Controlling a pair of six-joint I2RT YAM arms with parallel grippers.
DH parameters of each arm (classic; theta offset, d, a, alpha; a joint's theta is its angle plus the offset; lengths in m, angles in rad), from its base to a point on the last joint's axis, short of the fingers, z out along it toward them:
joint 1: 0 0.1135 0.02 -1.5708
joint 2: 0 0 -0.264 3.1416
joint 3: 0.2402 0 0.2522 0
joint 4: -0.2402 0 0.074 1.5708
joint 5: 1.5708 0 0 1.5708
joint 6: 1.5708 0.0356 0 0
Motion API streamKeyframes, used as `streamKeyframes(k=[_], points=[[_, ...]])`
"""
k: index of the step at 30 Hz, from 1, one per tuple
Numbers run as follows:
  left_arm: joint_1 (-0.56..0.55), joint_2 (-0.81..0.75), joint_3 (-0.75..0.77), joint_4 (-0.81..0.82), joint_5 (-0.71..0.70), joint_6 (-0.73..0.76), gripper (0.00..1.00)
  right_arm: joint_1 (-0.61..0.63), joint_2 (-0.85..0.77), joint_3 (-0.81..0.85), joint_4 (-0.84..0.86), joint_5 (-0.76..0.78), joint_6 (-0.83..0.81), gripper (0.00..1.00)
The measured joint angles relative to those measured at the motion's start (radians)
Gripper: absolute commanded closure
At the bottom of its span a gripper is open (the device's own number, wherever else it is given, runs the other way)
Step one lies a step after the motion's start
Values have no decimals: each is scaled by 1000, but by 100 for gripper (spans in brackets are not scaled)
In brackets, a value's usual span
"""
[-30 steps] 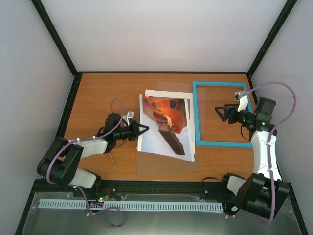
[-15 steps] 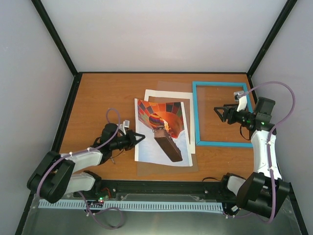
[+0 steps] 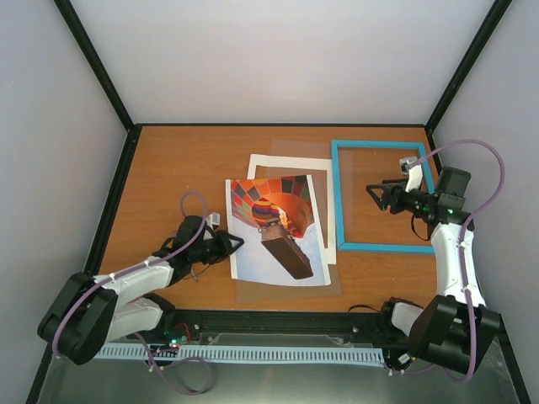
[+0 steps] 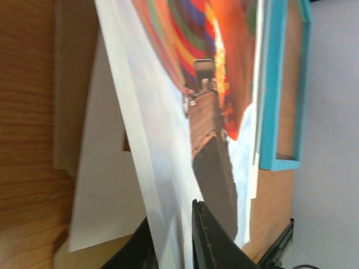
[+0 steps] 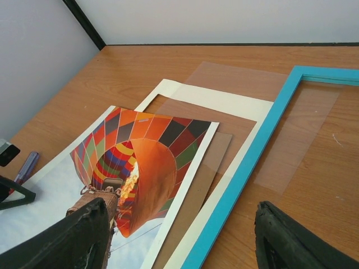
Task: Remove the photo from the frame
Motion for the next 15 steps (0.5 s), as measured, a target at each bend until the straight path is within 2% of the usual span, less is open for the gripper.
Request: streamKeyframes(k=[15], points=[[5, -15, 94, -257, -97, 145, 74, 18, 16, 0, 0, 0, -16, 31]])
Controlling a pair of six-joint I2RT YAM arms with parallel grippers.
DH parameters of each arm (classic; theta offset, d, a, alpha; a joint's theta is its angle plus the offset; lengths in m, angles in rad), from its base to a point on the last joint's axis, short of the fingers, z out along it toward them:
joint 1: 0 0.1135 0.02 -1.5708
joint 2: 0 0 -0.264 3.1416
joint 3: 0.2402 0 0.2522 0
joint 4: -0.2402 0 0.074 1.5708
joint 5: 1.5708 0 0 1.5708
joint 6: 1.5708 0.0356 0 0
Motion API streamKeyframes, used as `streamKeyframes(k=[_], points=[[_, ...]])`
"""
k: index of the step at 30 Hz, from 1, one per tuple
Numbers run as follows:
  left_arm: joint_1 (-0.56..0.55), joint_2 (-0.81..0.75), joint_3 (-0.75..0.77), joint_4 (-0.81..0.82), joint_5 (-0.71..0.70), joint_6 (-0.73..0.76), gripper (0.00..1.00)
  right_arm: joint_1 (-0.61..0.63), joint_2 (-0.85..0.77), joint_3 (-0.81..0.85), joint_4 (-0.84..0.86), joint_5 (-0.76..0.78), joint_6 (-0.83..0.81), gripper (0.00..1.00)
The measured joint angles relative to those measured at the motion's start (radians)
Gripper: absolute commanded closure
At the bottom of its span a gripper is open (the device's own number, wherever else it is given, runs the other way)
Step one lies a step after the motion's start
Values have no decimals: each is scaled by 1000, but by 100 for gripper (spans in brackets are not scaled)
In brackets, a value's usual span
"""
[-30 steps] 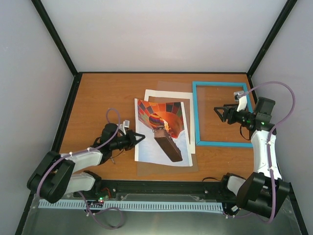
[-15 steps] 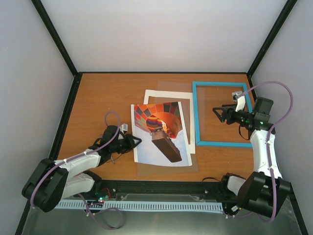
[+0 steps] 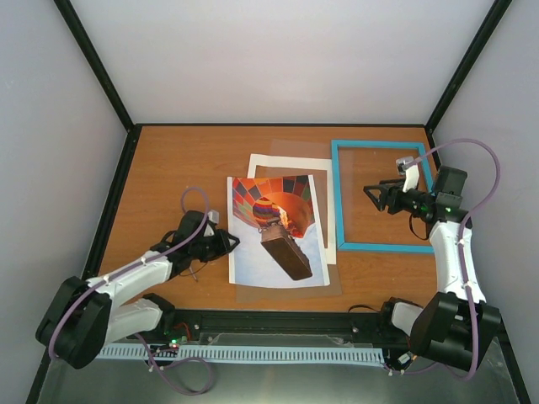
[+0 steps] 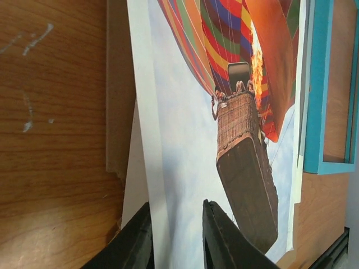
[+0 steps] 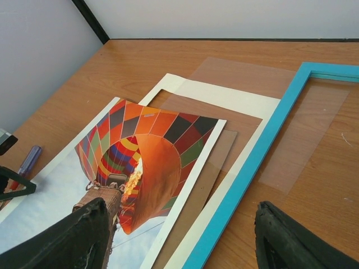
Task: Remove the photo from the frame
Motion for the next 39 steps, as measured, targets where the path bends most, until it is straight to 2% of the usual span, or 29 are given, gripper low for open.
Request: streamKeyframes(k=[2, 6, 10, 13, 19, 26, 27, 29, 30, 31, 35, 39], points=[[9, -15, 11, -38, -9, 19, 69, 2, 3, 0, 0, 0, -2, 31], [44, -72, 39, -140, -25, 61, 51, 8, 23, 0, -2, 0, -10, 31], [79, -127, 101, -260, -63, 122, 43, 16, 47, 1, -14, 11, -25, 31], [90, -138, 185, -341, -121, 186, 35, 26, 56, 13, -29, 36, -35, 31], [99, -79, 451, -453, -294, 350, 17, 52, 111, 135, -90, 103, -63, 30], [100, 6, 690, -472, -458, 488, 10, 100, 225, 375, -202, 216, -72, 24], [100, 16, 711, -470, -481, 490, 10, 112, 229, 403, -208, 248, -62, 16], [100, 33, 739, -470, -534, 479, 10, 138, 219, 420, -195, 311, -40, 8], [100, 43, 747, -468, -567, 467, 10, 155, 206, 414, -182, 343, -21, 2], [100, 51, 750, -467, -602, 455, 10, 169, 191, 397, -161, 375, 1, 0], [101, 44, 664, -407, -732, 421, 9, 234, 98, 195, 17, 570, 122, 0], [101, -13, 541, -386, -797, 411, 7, 244, 84, 39, 114, 702, 205, 0]])
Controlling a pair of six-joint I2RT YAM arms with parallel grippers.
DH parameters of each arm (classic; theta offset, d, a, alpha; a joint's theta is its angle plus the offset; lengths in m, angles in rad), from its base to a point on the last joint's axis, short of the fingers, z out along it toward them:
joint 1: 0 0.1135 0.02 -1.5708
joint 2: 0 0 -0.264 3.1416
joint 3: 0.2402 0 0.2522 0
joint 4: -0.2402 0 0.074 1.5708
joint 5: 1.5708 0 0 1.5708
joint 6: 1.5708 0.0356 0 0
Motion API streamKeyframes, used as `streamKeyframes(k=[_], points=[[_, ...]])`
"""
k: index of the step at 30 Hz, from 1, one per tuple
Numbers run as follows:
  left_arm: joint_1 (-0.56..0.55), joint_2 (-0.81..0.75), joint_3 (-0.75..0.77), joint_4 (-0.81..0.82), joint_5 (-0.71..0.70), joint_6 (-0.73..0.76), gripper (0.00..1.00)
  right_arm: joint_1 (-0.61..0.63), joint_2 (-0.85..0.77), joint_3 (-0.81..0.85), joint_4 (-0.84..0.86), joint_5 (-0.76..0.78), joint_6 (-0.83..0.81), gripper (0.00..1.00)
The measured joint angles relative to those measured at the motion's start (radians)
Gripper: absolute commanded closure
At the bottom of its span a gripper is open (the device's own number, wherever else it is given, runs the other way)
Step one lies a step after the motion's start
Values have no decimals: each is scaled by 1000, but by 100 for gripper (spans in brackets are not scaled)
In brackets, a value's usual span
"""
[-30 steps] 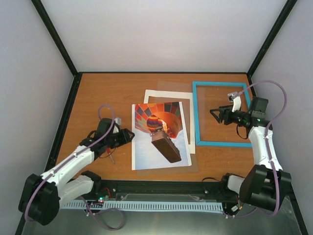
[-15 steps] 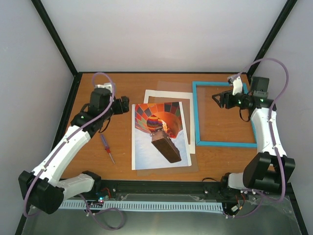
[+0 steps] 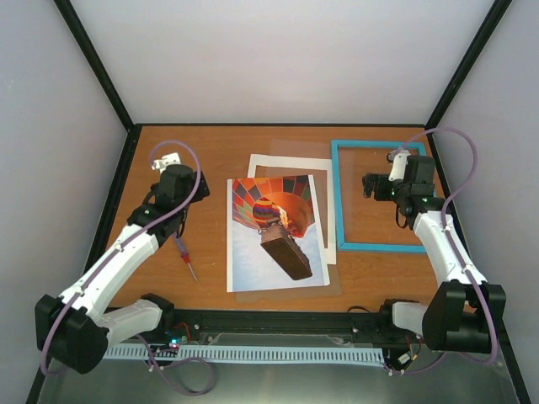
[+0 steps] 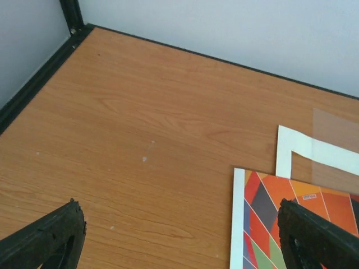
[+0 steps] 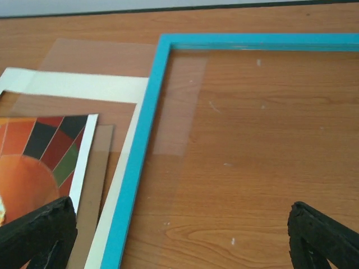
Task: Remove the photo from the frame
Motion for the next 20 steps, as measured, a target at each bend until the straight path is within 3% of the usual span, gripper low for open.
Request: streamKeyframes(k=[7, 12, 20], points=[[0, -121, -55, 82, -65, 2, 5, 0, -59, 60, 33, 50, 39, 0], [0, -122, -55, 104, -88, 1, 5, 0, -161, 61, 85, 17, 22, 0], [0, -116, -56, 104, -101, -4, 9, 0, -144, 60, 85, 5, 19, 0]])
